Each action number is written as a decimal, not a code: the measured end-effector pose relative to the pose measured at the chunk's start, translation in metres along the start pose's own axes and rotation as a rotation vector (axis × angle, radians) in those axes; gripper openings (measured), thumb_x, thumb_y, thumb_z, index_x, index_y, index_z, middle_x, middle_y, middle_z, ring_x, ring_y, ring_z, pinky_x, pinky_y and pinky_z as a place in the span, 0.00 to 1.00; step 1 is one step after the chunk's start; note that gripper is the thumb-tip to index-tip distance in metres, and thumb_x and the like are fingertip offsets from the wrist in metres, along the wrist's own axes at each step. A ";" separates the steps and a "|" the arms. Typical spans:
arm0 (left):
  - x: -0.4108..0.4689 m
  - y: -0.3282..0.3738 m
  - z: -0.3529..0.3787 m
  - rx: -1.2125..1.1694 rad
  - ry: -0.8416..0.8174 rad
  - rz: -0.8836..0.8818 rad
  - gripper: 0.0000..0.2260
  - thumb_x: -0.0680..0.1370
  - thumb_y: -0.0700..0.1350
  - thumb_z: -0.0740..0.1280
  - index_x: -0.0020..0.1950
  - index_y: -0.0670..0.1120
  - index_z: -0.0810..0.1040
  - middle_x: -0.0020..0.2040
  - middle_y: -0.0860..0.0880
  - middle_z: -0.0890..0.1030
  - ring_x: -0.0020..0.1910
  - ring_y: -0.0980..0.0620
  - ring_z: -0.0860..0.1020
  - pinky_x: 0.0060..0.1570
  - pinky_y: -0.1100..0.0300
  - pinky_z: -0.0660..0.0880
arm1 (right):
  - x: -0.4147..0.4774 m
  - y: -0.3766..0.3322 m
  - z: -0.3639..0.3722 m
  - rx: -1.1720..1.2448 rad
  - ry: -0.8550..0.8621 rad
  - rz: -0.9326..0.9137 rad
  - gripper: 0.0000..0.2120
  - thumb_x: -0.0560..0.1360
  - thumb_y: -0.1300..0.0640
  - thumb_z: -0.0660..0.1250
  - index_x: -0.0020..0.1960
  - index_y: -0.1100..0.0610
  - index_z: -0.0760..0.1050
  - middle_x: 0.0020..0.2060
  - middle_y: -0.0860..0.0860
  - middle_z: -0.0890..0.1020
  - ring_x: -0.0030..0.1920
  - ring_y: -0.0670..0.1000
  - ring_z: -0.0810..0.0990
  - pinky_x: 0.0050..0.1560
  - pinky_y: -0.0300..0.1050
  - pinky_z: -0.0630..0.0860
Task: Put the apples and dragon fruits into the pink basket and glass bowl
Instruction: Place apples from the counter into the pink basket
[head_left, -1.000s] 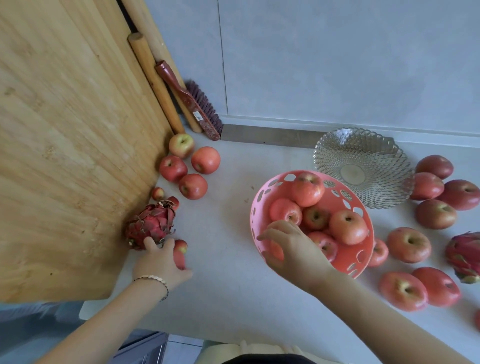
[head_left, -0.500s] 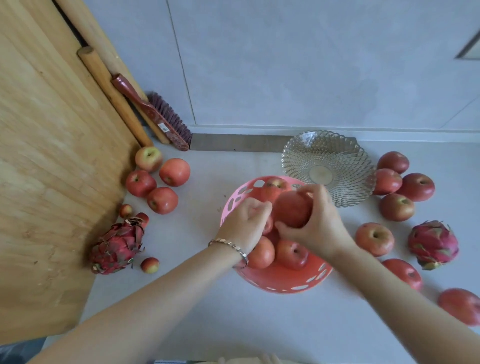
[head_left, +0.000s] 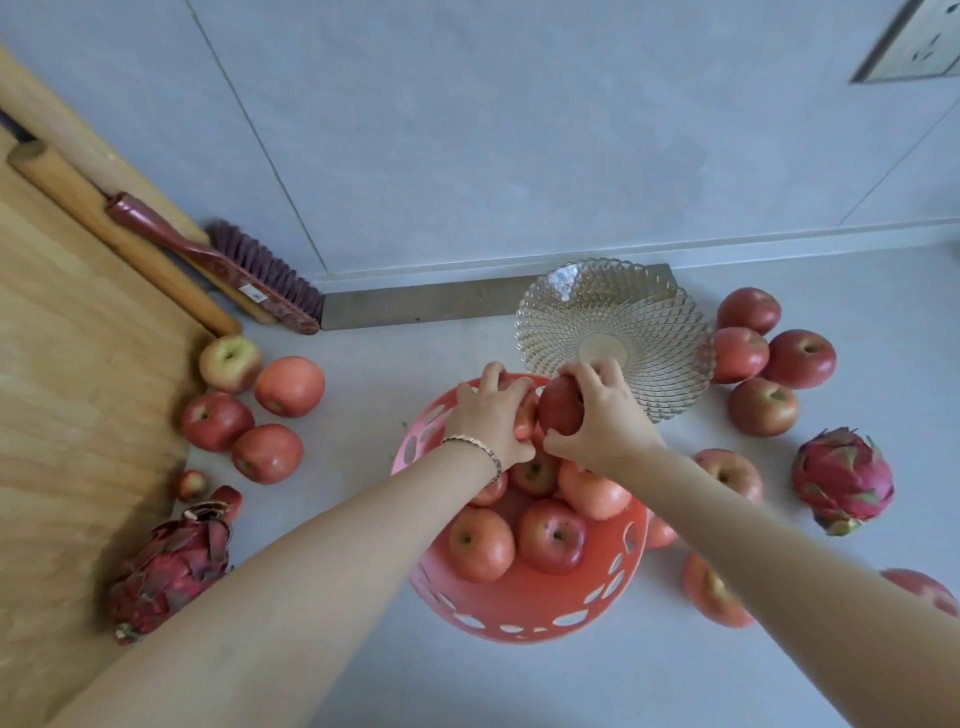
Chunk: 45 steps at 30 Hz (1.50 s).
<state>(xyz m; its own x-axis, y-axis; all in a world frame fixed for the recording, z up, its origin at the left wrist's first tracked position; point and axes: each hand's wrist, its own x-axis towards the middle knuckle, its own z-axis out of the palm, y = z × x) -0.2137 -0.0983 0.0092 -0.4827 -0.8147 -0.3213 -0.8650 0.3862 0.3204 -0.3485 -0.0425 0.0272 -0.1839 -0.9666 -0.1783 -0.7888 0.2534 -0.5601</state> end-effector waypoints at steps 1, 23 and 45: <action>-0.001 -0.001 0.002 -0.015 0.016 0.001 0.30 0.66 0.48 0.71 0.67 0.54 0.67 0.68 0.47 0.61 0.58 0.36 0.69 0.61 0.47 0.69 | 0.000 0.000 0.000 -0.037 -0.003 -0.019 0.34 0.62 0.54 0.73 0.66 0.54 0.66 0.59 0.56 0.67 0.60 0.59 0.69 0.60 0.51 0.70; -0.015 -0.004 0.019 -0.184 0.207 -0.072 0.28 0.71 0.47 0.70 0.70 0.54 0.64 0.73 0.45 0.56 0.65 0.37 0.64 0.66 0.49 0.66 | -0.004 -0.003 0.024 -0.378 0.038 -0.094 0.44 0.65 0.48 0.69 0.74 0.58 0.53 0.75 0.57 0.57 0.74 0.56 0.59 0.70 0.54 0.59; -0.058 -0.064 -0.030 -0.163 0.298 -0.089 0.15 0.74 0.44 0.62 0.60 0.45 0.73 0.62 0.45 0.73 0.59 0.42 0.74 0.56 0.50 0.72 | -0.018 -0.060 0.015 -0.119 0.071 -0.222 0.18 0.71 0.55 0.67 0.60 0.54 0.75 0.64 0.55 0.73 0.66 0.58 0.68 0.66 0.47 0.61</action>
<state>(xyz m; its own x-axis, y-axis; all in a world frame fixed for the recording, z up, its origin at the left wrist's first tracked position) -0.1267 -0.0888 0.0338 -0.3241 -0.9419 -0.0881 -0.8574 0.2531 0.4482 -0.2894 -0.0400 0.0515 -0.0358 -0.9994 -0.0022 -0.8769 0.0325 -0.4796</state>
